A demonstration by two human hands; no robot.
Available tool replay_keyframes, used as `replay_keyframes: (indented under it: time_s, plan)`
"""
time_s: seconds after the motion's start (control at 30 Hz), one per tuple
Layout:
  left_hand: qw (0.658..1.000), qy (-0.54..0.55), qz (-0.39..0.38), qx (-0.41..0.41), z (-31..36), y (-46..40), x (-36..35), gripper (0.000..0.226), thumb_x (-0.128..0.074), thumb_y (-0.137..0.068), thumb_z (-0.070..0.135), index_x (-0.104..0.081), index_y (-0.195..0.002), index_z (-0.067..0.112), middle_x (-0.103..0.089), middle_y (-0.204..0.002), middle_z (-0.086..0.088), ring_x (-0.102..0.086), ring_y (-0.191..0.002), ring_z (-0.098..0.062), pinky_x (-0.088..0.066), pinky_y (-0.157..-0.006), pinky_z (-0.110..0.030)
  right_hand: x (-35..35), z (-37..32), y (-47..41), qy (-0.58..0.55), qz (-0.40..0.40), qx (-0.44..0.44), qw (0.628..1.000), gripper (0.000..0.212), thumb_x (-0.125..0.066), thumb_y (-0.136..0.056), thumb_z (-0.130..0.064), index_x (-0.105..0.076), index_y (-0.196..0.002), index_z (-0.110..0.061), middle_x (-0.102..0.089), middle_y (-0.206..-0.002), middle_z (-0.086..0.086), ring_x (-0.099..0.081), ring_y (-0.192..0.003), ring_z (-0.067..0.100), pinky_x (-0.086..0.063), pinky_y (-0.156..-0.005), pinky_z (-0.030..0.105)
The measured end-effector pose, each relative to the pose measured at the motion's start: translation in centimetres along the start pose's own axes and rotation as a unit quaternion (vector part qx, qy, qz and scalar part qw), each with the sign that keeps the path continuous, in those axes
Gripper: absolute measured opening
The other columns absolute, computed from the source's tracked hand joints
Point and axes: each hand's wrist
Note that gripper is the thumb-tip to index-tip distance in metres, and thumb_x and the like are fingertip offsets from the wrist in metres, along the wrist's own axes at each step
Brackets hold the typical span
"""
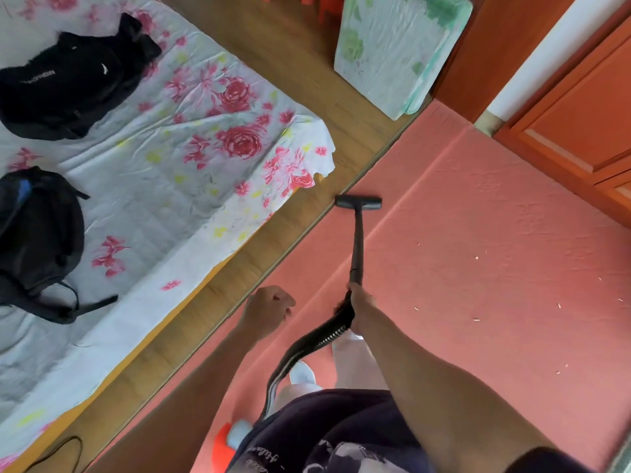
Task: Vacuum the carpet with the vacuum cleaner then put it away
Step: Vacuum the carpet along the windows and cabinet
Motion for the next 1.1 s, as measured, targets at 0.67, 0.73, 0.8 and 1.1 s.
replay_keyframes:
  time_s: [0.67, 0.73, 0.8, 1.1]
  plan:
    - [0.992, -0.056, -0.092, -0.061, 0.5, 0.2, -4.9, 0.022, -0.055, -0.087, 0.007, -0.067, -0.07, 0.012, -0.069, -0.065, -0.003, -0.06, -0.057, -0.013, -0.05, -0.062, -0.029, 1.9, 10.9, 6.6, -0.143, 0.032, -0.085, 0.986, 0.023, -0.06, -0.087, -0.021, -0.056, -0.071, -0.005, -0.049, -0.052, 0.007, -0.048, -0.043, 0.022, -0.046, -0.047, 0.026]
    - [0.988, -0.075, -0.11, -0.074, -0.8, 1.3, -5.3, 0.022, -0.057, -0.088, 0.008, -0.066, -0.068, 0.013, -0.069, -0.064, -0.002, -0.06, -0.055, -0.012, -0.049, -0.06, -0.025, 2.3, 12.4, 7.7, -0.18, 0.029, -0.076, 0.98, 0.025, -0.058, -0.09, -0.017, -0.053, -0.07, -0.005, -0.045, -0.049, 0.006, -0.042, -0.038, 0.019, -0.04, -0.041, 0.023]
    - [0.984, -0.091, -0.127, -0.089, -2.5, 2.5, -5.7, 0.022, -0.06, -0.089, 0.011, -0.066, -0.068, 0.015, -0.07, -0.066, -0.002, -0.06, -0.055, -0.01, -0.048, -0.057, -0.021, 2.3, 13.9, 8.1, -0.218, 0.033, -0.065, 0.973, 0.022, -0.057, -0.091, -0.015, -0.053, -0.073, -0.003, -0.043, -0.045, 0.005, -0.04, -0.037, 0.018, -0.038, -0.04, 0.024]
    - [0.981, -0.115, -0.146, -0.057, -10.2, 6.9, -5.6, 0.019, -0.052, -0.089, 0.002, -0.07, -0.081, 0.003, -0.067, -0.066, -0.006, -0.057, -0.054, -0.016, -0.048, -0.049, -0.021, 4.7, 17.4, 6.5, -0.245, 0.035, -0.043, 0.968, 0.02, -0.066, -0.08, -0.027, -0.054, -0.077, -0.011, -0.05, -0.053, 0.005, -0.048, -0.038, 0.019, -0.044, -0.047, 0.026]
Point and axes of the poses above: each hand's wrist, its own y-axis away from the middle knuckle, its own x-axis out of the back of the hand, z = x × y
